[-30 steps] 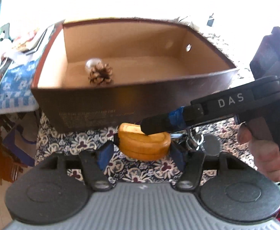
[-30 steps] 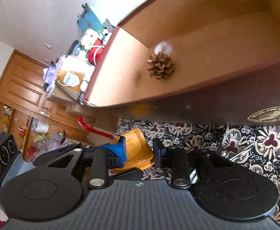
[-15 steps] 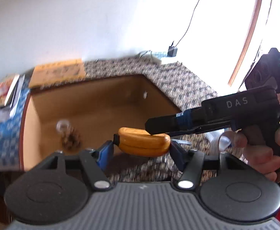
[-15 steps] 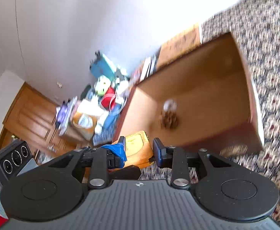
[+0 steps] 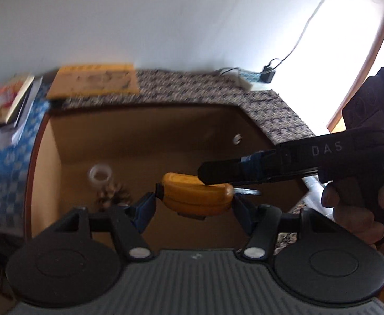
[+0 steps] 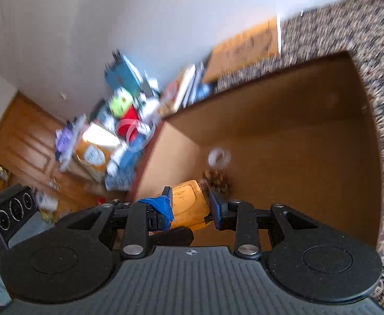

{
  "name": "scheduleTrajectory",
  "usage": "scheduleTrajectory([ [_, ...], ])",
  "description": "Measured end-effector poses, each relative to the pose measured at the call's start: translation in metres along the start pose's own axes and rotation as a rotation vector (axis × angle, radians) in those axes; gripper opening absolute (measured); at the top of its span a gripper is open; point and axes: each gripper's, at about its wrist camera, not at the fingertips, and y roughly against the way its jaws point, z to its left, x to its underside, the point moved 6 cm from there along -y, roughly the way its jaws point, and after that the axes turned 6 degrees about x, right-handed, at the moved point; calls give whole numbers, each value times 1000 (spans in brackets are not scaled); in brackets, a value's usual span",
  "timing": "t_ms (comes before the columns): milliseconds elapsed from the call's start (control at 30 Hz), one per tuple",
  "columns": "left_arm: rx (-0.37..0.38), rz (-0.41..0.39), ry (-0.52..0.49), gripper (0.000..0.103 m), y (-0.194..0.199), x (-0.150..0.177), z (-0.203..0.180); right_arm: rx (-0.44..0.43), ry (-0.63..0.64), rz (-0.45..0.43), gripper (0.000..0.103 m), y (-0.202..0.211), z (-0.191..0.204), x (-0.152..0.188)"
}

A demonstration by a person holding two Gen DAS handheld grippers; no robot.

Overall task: Organize rigid objects
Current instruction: 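Lower the orange case into the box and open the right tool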

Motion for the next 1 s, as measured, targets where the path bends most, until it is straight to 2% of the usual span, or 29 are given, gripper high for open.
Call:
scheduleTrajectory([
  [233,-103,106,84,64,-19,19,40,75,34,178,14,-59,9,1],
  [433,-188,141,93,64,-18,22,50,119,27,231,17,-82,18,0],
  [533,-232,161,79,64,-21,23,51,131,-6,242,17,-85,15,1],
  [733,-262,172,71,67,-21,23,51,114,-30,239,17,-78,9,2],
  [867,-288,137,23,71,-13,19,43,108,-36,246,17,-78,6,7],
  [1000,-292,125,19,72,-9,17,40,82,-40,208,17,-73,12,4],
])
